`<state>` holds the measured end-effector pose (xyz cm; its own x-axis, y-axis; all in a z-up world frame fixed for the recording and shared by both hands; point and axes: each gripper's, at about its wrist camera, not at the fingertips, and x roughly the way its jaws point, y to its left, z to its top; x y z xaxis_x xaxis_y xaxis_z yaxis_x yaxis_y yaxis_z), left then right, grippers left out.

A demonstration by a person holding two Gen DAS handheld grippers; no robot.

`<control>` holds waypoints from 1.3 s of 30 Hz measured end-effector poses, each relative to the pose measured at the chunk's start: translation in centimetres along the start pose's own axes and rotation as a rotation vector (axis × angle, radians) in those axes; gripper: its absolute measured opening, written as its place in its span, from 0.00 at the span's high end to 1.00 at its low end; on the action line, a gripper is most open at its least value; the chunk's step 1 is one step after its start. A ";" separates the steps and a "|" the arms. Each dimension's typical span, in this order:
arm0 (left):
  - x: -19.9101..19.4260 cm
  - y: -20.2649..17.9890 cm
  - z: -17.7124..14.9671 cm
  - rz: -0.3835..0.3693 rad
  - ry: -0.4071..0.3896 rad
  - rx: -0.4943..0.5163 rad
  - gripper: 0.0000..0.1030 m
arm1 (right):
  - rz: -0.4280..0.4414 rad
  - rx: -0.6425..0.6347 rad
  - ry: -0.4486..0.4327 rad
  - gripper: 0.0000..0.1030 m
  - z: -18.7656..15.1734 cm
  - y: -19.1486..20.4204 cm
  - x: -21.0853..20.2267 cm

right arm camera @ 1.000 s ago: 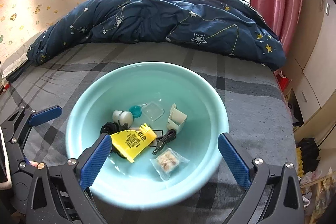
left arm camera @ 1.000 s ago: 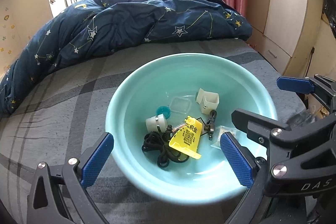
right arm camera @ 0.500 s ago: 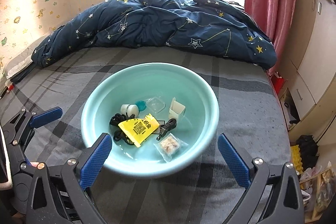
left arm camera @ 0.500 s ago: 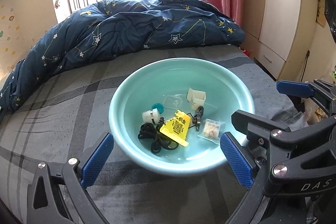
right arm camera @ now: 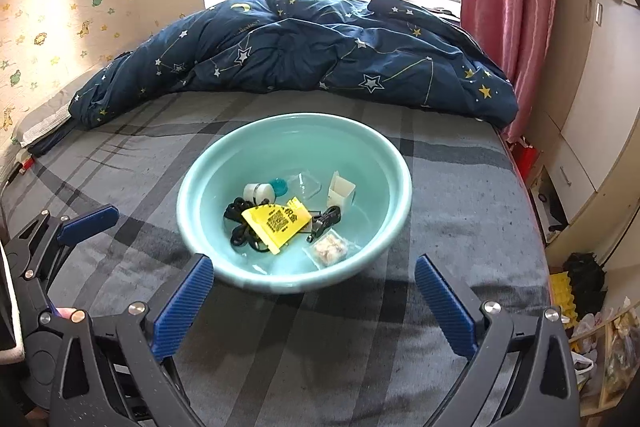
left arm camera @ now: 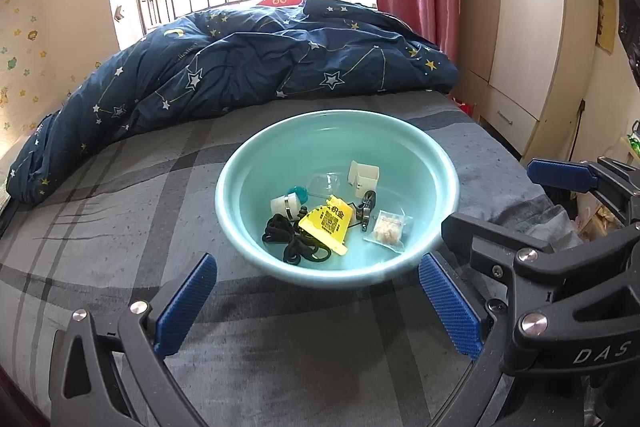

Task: Organize objects

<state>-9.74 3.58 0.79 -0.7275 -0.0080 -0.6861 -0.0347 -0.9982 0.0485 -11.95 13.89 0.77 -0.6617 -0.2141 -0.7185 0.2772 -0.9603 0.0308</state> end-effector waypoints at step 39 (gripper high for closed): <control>-2.5 -1.4 -4.0 0.017 -0.013 0.025 0.00 | 0.009 0.009 0.001 0.00 -4.4 0.8 -2.3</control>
<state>-5.14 4.78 -0.51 -0.7373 -0.0237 -0.6752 -0.0394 -0.9962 0.0780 -7.10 14.37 -0.64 -0.6586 -0.2225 -0.7189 0.2767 -0.9600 0.0436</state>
